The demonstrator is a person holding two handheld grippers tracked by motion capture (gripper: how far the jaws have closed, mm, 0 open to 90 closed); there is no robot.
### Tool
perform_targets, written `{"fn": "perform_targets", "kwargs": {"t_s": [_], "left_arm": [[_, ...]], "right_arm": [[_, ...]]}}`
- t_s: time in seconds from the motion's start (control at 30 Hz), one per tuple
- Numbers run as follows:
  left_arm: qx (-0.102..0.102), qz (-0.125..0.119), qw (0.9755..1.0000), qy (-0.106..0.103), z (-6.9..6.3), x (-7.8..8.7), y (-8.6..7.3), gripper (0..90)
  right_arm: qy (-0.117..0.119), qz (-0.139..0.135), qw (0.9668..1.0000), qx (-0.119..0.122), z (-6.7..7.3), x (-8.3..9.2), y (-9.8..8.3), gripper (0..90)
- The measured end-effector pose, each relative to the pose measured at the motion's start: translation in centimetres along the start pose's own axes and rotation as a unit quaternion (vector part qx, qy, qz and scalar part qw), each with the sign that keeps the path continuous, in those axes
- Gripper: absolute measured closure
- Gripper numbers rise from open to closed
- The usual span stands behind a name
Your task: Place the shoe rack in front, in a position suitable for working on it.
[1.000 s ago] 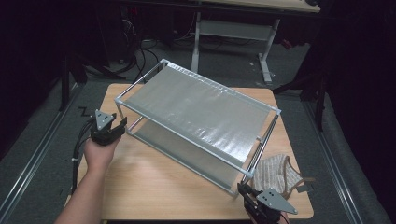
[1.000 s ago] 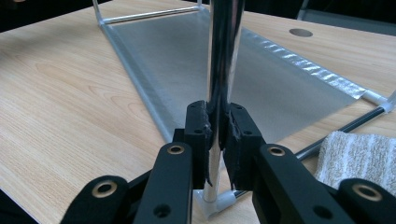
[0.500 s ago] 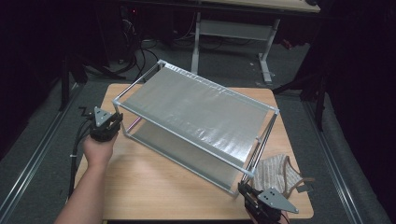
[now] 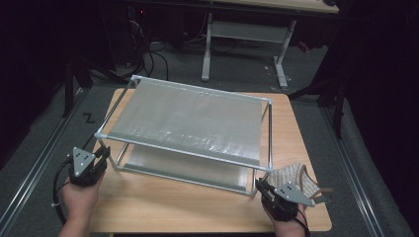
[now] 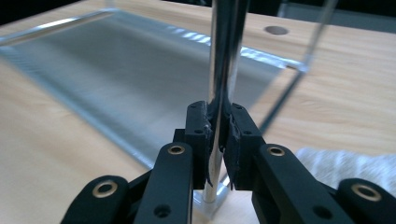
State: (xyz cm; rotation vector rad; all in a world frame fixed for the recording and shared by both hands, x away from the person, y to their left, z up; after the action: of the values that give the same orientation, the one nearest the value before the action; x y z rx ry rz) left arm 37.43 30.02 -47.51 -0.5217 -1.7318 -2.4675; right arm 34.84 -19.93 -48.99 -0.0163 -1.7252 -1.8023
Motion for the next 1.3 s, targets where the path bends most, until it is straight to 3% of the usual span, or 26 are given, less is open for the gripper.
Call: {"fn": "perform_targets", "kwargs": {"t_s": [0.23, 0.4, 0.63, 0.8, 0.87, 0.97, 1.03, 1.13, 1.2, 1.27, 1.3], "left_arm": [[-0.024, -0.015, 0.9994, -0.02, -2.5, 3.9, -0.6, 78.0], [-0.031, -0.024, 0.9983, -0.043, -4.6, 5.5, -0.4, 77.8], [-0.047, -0.049, 0.9944, -0.081, -6.7, 7.4, -0.6, 77.5], [-0.055, -0.056, 0.993, -0.089, -7.5, 8.3, -0.7, 77.3], [-0.06, -0.06, 0.9922, -0.092, -7.7, 8.4, -0.7, 77.1], [-0.067, -0.064, 0.9908, -0.099, -8.3, 8.5, -0.5, 77.0], [-0.073, -0.067, 0.989, -0.11, -9.1, 8.4, -0.1, 77.0], [-0.086, -0.076, 0.9849, -0.13, -11.0, 8.1, 0.6, 76.7], [-0.094, -0.082, 0.9814, -0.146, -12.5, 7.9, 1.2, 76.6], [-0.102, -0.088, 0.9774, -0.163, -14.1, 7.6, 1.8, 76.7], [-0.09, -0.079, 0.9782, -0.169, -15.0, 7.5, 1.9, 76.6]], "right_arm": [[-0.047, 0.009, 0.9987, -0.016, -2.6, -2.5, 1.8, 80.3], [-0.08, 0.012, 0.9961, -0.036, -4.8, -4.7, 3.3, 80.3], [-0.1, 0.025, 0.9938, -0.042, -6.6, -7.2, 4.9, 80.1], [-0.104, 0.031, 0.9932, -0.043, -7.0, -8.3, 5.6, 79.8], [-0.103, 0.029, 0.9934, -0.041, -7.0, -8.5, 5.6, 72.1], [-0.099, 0.017, 0.9937, -0.049, -7.2, -7.7, 5.5, 58.2], [-0.1, 0.011, 0.9936, -0.051, -7.3, -6.6, 5.3, 53.8], [-0.108, -0.007, 0.9932, -0.042, -7.3, -4.3, 4.8, 50.6], [-0.112, -0.016, 0.9932, -0.028, -7.0, -2.8, 4.2, 49.2], [-0.112, -0.022, 0.993, -0.03, -6.9, -1.4, 3.6, 49.0], [-0.113, -0.023, 0.9928, -0.03, -6.8, -0.7, 3.3, 48.8]]}}
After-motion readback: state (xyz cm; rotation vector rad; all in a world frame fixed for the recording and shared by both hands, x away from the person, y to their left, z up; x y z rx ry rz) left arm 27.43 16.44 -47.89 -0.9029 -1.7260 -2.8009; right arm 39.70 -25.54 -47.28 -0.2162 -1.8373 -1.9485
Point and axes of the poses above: each handheld gripper's, and its own axes: x roughly backward along the jaws, y roughly out of its top, z roughly to its left, the point moved 8 cm from there along -x, roughly forward along the jaws, and after that the axes turned 10 degrees about -x, right-handed, at the moved point
